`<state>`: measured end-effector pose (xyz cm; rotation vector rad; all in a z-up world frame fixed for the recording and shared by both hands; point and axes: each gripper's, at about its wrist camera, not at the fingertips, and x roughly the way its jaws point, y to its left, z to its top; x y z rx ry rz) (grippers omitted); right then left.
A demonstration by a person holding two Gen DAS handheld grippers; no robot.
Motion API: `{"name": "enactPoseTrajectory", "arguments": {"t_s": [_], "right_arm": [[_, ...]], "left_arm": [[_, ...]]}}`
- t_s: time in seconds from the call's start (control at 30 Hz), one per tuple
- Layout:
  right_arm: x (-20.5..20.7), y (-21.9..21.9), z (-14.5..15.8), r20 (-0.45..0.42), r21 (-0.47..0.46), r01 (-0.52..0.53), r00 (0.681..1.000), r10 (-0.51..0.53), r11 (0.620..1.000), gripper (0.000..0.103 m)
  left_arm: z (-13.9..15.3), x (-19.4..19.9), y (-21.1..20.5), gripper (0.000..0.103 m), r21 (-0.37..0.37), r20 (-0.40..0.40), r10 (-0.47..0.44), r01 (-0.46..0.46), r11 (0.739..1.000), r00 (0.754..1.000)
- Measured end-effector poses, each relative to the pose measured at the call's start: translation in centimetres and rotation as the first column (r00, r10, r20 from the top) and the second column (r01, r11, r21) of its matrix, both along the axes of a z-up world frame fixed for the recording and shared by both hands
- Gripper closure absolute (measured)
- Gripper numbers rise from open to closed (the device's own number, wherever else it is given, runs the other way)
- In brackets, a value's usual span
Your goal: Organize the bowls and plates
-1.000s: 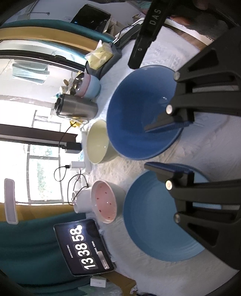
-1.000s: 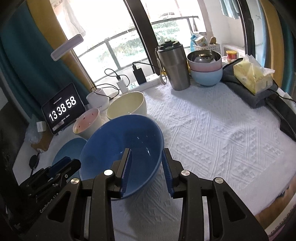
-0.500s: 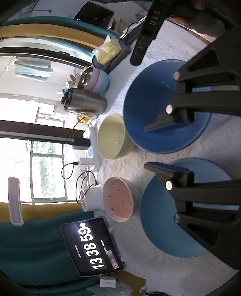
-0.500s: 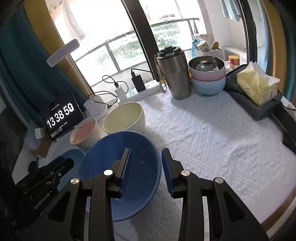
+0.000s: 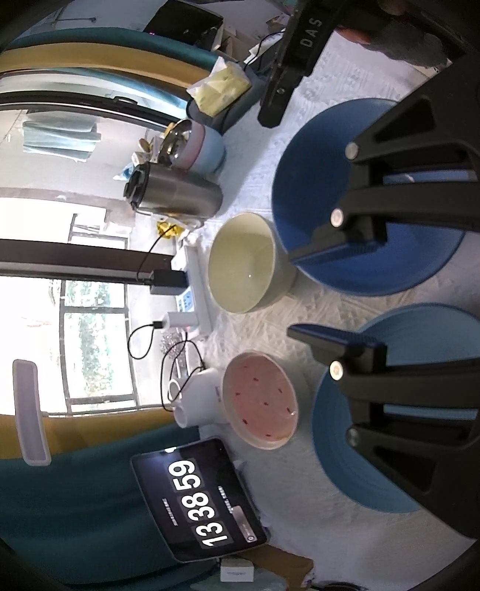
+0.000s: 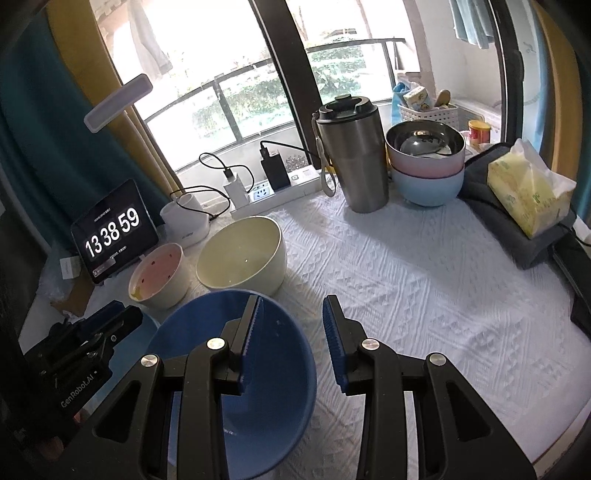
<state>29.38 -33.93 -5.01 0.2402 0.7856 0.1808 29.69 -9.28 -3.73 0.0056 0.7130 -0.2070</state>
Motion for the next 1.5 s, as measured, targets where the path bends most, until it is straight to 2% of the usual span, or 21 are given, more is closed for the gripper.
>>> {"name": "enactPoseTrajectory", "arguments": {"t_s": [0.53, 0.97, 1.07, 1.17, 1.5], "right_arm": [[4.1, 0.3, -0.5, -0.003, -0.039, -0.026, 1.0, 0.026, 0.999, 0.067], [9.1, 0.3, -1.1, -0.021, -0.018, -0.052, 0.998, 0.051, 0.998, 0.067], [10.6, 0.1, -1.4, -0.038, -0.015, -0.06, 0.997, 0.06, 0.998, 0.066], [11.7, 0.2, -1.8, -0.059, -0.007, -0.072, 0.996, 0.072, 0.997, 0.059], [15.2, 0.3, -3.9, -0.184, 0.028, -0.117, 0.976, 0.12, 0.993, 0.059]], "left_arm": [[-1.6, 4.6, 0.4, 0.069, 0.01, -0.049, 0.016, -0.015, 1.0, 0.999], [-3.1, 8.4, 0.0, 0.068, 0.028, -0.089, 0.003, 0.0, 1.0, 0.996], [-3.4, 9.3, -0.1, 0.069, 0.043, -0.094, -0.003, 0.007, 0.999, 0.996], [-3.9, 10.2, -0.2, 0.068, 0.045, -0.113, -0.011, 0.016, 0.999, 0.994], [-4.8, 12.3, -0.5, 0.068, 0.021, -0.149, -0.037, 0.041, 0.999, 0.988]]}}
